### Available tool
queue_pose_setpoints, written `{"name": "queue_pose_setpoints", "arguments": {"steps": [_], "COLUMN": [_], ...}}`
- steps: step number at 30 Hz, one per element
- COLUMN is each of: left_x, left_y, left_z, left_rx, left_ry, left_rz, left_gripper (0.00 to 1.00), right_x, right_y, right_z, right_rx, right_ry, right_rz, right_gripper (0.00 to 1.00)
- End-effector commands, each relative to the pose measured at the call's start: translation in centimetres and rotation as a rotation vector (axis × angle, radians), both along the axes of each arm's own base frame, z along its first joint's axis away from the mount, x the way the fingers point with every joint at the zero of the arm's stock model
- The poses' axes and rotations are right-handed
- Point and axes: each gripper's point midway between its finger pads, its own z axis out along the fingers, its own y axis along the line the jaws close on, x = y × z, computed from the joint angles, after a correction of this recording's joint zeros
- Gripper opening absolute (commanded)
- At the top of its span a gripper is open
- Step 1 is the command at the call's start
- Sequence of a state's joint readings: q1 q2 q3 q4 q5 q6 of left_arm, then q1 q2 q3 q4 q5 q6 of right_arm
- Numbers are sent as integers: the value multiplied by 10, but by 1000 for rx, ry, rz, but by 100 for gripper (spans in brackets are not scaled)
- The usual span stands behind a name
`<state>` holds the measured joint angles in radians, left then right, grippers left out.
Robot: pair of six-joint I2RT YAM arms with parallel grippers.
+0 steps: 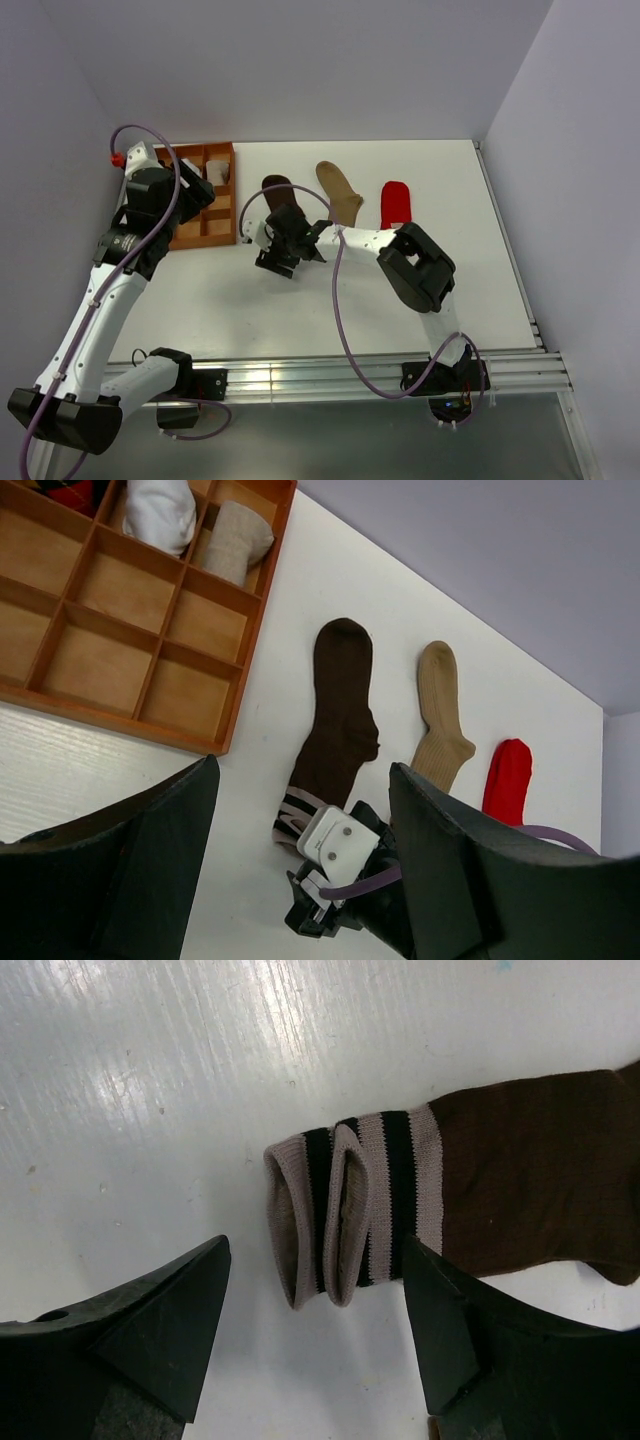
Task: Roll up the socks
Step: Roll the sock at the center of the board.
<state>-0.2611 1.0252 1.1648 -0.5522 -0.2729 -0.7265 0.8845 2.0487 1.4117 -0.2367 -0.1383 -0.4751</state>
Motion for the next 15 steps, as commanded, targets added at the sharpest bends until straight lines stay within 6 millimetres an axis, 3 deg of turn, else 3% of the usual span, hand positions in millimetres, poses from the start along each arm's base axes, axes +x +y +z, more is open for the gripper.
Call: {"name": "queue_pose_setpoints", "arguments": {"steps": [1, 7, 11, 15], "left_x": [4, 5, 6, 8], "left_y": [-5, -8, -10, -12], "left_z": [9, -2, -14, -23], "left_rx": [-22, -29, -35, -49], "left_ry": [-46, -32, -12, -5], "left_rz": [-24, -37, -40, -44], "left_gripper": [74, 74, 73, 73], "right_x": [3, 7, 7, 6], "right_y": [3, 2, 1, 0], "right_z": [-3, -9, -10, -13], "right_rx": [-2, -18, -19, -17], "right_ry": [-38, -49, -50, -42], "right_rz": [9, -2, -7, -8], "right_gripper": [76, 68, 45, 30]}}
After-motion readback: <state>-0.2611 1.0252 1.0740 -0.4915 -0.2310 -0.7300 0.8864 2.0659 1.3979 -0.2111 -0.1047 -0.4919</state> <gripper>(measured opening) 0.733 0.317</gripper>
